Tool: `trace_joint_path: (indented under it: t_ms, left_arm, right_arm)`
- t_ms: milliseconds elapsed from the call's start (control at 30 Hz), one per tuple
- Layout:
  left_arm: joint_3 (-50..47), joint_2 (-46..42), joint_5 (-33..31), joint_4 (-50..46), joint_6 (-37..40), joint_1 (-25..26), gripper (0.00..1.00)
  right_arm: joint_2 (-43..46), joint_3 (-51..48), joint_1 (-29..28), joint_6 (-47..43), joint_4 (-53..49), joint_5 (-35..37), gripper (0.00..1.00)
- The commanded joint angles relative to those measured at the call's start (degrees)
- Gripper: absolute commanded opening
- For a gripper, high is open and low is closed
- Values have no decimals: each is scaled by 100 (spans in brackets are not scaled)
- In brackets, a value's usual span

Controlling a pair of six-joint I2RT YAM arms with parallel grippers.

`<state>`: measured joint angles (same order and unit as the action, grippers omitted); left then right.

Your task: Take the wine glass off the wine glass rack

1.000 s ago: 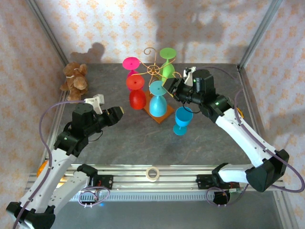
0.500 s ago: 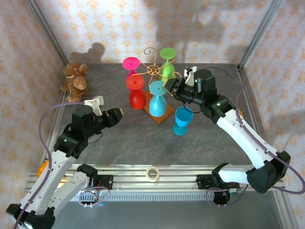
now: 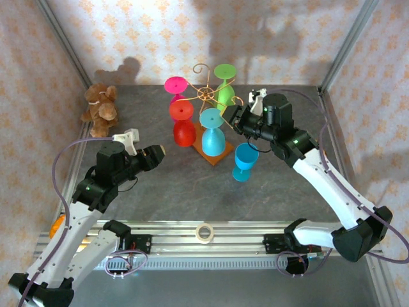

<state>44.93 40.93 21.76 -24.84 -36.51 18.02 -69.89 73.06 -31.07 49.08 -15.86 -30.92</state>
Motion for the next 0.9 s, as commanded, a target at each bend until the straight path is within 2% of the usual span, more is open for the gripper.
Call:
trace_joint_path:
  t_ms: [0, 167, 333, 567, 867]
  left_arm:
    - [31, -94, -177, -65, 92, 17, 55]
    - [34, -85, -189, -74, 100, 14, 55]
    - [25, -85, -207, -74, 100, 17, 55]
    - [7, -85, -225, -57, 100, 17, 55]
    - [42, -85, -222, -83, 109, 15, 55]
  right_arm:
    - [27, -73, 13, 5, 63, -75, 20]
    - [-91, -2, 9, 39, 97, -195, 19]
    - [-104, 13, 13, 49, 154, -248, 14]
    - [-60, -2, 13, 108, 156, -283, 0]
    - [-33, -46, 11, 338, 395, -519, 0]
